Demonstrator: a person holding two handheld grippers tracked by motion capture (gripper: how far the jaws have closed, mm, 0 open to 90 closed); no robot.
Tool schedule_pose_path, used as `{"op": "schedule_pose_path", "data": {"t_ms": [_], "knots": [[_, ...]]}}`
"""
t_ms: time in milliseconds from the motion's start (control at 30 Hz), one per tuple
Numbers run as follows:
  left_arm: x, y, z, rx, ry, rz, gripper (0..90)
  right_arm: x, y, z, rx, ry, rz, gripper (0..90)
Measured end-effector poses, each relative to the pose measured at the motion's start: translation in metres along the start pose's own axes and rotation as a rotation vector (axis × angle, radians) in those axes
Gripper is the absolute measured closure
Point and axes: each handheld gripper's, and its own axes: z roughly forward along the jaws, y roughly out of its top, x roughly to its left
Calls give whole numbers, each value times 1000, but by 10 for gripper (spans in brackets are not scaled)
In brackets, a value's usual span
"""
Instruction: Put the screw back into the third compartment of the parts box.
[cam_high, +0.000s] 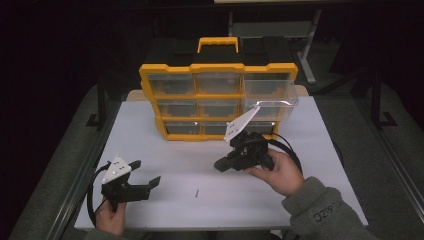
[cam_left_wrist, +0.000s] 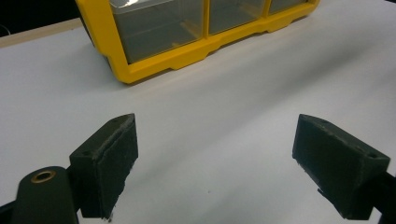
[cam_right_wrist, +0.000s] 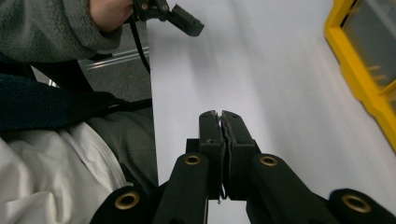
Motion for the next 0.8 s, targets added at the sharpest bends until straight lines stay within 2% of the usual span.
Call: {"op": "schedule_pose_path", "data": {"t_ms": [100, 200, 300, 400, 433, 567, 600, 667, 800], "knots": [[1, 0, 0, 5, -2, 15, 140, 1, 4, -12, -1, -7, 8, 870], [1, 0, 0, 13, -6, 8, 140, 0, 10, -25, -8, -14, 8, 870], [1, 0, 0, 2, -7, 8, 140, 0, 16, -41, -45, -21, -6, 870], [1, 0, 0, 9, -10, 13, 140, 1, 26, -59, -50, -47, -26, 870], [0, 0, 1, 5, -11, -1, 140, 0, 29, -65, -63, -47, -34, 870], [0, 0, 0, 3, -13, -6, 140, -6, 41, -88, -66, -64, -30, 870], [1, 0, 0, 2, -11, 10, 140, -8, 44, -94, -70, -66, -32, 870], [1, 0, 0, 5, -14, 1, 140, -13, 49, -105, -76, -85, -28, 870], [2, 0, -1, 12, -13, 18, 140, -22, 57, -128, -89, -116, 1, 869]]}}
